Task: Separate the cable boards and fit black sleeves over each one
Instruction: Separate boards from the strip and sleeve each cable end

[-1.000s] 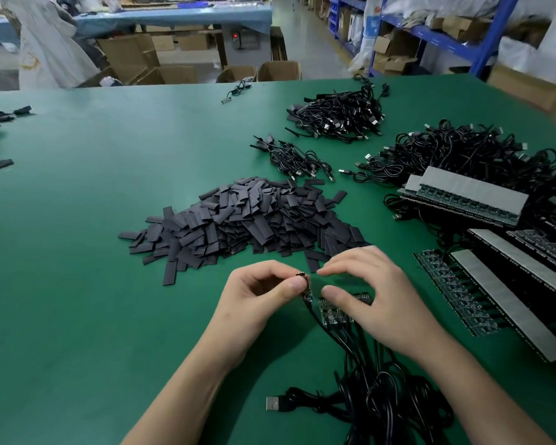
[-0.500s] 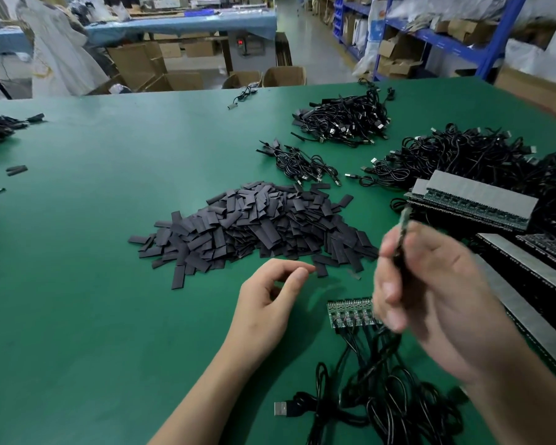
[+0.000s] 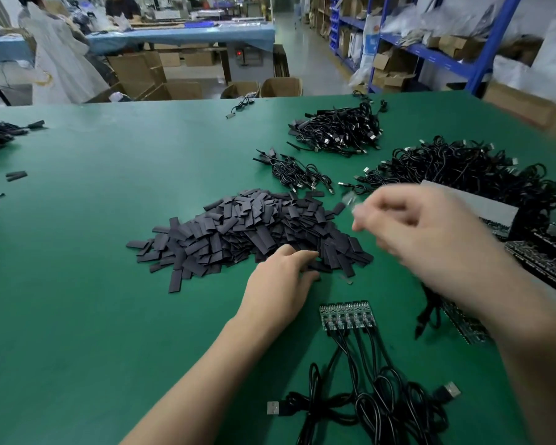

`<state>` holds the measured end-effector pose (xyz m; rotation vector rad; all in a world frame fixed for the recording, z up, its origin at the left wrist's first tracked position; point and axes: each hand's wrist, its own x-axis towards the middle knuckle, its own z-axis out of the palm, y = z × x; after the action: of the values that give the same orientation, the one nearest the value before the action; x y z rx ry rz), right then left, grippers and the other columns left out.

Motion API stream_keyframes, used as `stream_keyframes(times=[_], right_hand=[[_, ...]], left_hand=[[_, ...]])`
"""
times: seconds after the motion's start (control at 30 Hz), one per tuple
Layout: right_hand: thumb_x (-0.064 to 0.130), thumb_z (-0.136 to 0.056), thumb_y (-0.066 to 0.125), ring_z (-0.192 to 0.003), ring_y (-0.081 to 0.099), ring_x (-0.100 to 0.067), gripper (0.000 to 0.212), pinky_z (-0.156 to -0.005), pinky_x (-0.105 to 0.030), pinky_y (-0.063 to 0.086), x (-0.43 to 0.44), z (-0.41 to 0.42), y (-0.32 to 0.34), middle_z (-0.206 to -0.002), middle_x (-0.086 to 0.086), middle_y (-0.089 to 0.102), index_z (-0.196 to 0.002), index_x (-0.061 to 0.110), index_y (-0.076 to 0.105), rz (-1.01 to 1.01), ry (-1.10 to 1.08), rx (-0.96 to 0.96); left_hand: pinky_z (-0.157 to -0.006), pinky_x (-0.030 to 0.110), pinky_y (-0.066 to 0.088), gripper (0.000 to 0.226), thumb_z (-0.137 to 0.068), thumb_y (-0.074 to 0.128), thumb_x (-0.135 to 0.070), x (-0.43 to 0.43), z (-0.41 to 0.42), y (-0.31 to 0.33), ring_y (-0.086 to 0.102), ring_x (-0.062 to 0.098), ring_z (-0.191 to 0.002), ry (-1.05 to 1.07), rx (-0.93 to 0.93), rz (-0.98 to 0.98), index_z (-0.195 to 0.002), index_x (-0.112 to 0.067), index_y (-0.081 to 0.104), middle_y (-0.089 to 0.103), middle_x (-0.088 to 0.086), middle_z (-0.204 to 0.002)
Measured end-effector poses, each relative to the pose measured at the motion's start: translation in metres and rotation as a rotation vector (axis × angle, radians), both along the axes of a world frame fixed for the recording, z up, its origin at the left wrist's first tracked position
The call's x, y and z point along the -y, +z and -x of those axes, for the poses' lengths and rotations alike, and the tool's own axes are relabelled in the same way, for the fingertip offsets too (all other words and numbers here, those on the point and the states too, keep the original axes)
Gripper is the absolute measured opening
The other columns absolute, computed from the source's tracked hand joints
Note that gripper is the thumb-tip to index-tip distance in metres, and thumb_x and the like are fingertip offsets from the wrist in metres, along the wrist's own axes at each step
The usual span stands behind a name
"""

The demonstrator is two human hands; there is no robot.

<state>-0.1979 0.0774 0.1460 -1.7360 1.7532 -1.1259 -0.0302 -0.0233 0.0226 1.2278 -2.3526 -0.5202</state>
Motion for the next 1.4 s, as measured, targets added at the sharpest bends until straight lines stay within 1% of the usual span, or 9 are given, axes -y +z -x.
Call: stream_keyframes(times=[0.07, 0.2, 0.57, 0.8, 0.97, 1.07, 1.13, 1.23, 1.4], right_hand=[[0.044, -0.097, 0.061, -0.036, 0.031, -0.007, 0.030, -0.040, -0.015, 0.026, 0.008, -0.004, -0.019, -0.043, 0.010, 0.044, -0.075, 0.025, 0.071, -0.131, -0.052, -0.150], [0.041, -0.097, 0.064, -0.044, 0.031, -0.009, 0.030, -0.051, -0.031, 0.029, 0.020, -0.005, -0.064, -0.048, 0.009, 0.042, -0.073, 0.024, 0.069, -0.272, -0.135, -0.203], [0.029, -0.105, 0.055, -0.054, 0.035, -0.012, 0.026, -0.058, -0.034, 0.029, 0.028, -0.023, -0.133, -0.057, 0.010, 0.042, -0.081, 0.026, 0.065, -0.188, -0.140, 0.370], [0.028, -0.107, 0.051, -0.051, 0.031, -0.008, 0.029, -0.048, -0.023, 0.028, 0.024, -0.024, -0.136, -0.061, 0.010, 0.040, -0.079, 0.025, 0.059, -0.157, -0.132, 0.519], [0.040, -0.103, 0.056, -0.052, 0.036, -0.005, 0.020, -0.056, -0.028, 0.032, 0.023, -0.021, -0.138, -0.056, 0.015, 0.042, -0.084, 0.033, 0.055, -0.090, -0.143, 0.357], [0.045, -0.101, 0.059, -0.051, 0.042, -0.006, 0.017, -0.051, -0.022, 0.034, 0.020, -0.022, -0.134, -0.058, 0.014, 0.051, -0.092, 0.031, 0.061, -0.077, -0.129, 0.243], [0.046, -0.100, 0.060, -0.060, 0.056, -0.019, 0.023, -0.060, -0.036, 0.046, 0.018, -0.024, -0.131, -0.066, 0.002, 0.063, -0.092, 0.025, 0.067, -0.114, -0.089, 0.203], [0.040, -0.099, 0.063, -0.071, 0.060, -0.030, 0.028, -0.068, -0.045, 0.050, 0.016, -0.027, -0.131, -0.073, -0.009, 0.066, -0.087, 0.016, 0.068, -0.127, -0.074, 0.211], [0.037, -0.098, 0.064, -0.060, 0.050, -0.011, 0.027, -0.060, -0.039, 0.043, 0.016, -0.030, -0.133, -0.068, -0.012, 0.060, -0.081, 0.017, 0.066, -0.117, -0.089, 0.218]], left_hand=[[-0.087, 0.037, 0.054, 0.037, -0.100, 0.062, -0.040, 0.008, 0.008, 0.001, 0.065, 0.027, -0.103, 0.027, 0.061, 0.025, -0.136, -0.035, 0.064, 0.061, -0.005, -0.117], [-0.079, 0.034, 0.050, 0.031, -0.097, 0.063, -0.044, 0.016, 0.017, -0.001, 0.065, 0.029, -0.102, 0.043, 0.132, 0.062, -0.126, -0.032, 0.068, 0.061, -0.004, -0.115], [-0.071, 0.031, 0.048, 0.026, -0.094, 0.063, -0.042, 0.026, 0.013, -0.004, 0.066, 0.024, -0.094, -0.013, 0.115, 0.108, -0.114, -0.028, 0.071, 0.064, -0.006, -0.109], [-0.066, 0.032, 0.050, 0.024, -0.101, 0.056, -0.045, 0.025, 0.004, -0.001, 0.067, 0.021, -0.085, -0.013, 0.129, 0.319, -0.107, -0.031, 0.075, 0.065, -0.009, -0.103], [-0.068, 0.025, 0.052, 0.013, -0.097, 0.069, -0.032, 0.006, -0.024, 0.004, 0.067, 0.005, -0.069, -0.010, -0.309, -0.140, -0.087, -0.026, 0.076, 0.073, -0.013, -0.074], [-0.075, 0.028, 0.059, 0.016, -0.099, 0.066, -0.024, -0.005, -0.040, 0.006, 0.074, 0.015, -0.070, -0.082, -0.469, -0.483, -0.087, -0.018, 0.074, 0.076, 0.000, -0.071], [-0.076, 0.024, 0.058, 0.014, -0.099, 0.066, -0.021, -0.011, -0.046, 0.004, 0.075, 0.018, -0.069, -0.089, -0.510, -0.525, -0.090, -0.014, 0.075, 0.076, 0.005, -0.071], [-0.076, 0.020, 0.056, 0.009, -0.097, 0.069, -0.018, -0.019, -0.046, -0.004, 0.075, 0.014, -0.072, -0.072, -0.525, -0.471, -0.099, -0.020, 0.078, 0.078, -0.002, -0.077], [-0.082, 0.020, 0.053, 0.030, -0.081, 0.084, -0.038, -0.024, -0.046, -0.013, 0.067, 0.003, -0.091, -0.118, -0.376, -0.071, -0.109, -0.028, 0.078, 0.071, -0.019, -0.096]])
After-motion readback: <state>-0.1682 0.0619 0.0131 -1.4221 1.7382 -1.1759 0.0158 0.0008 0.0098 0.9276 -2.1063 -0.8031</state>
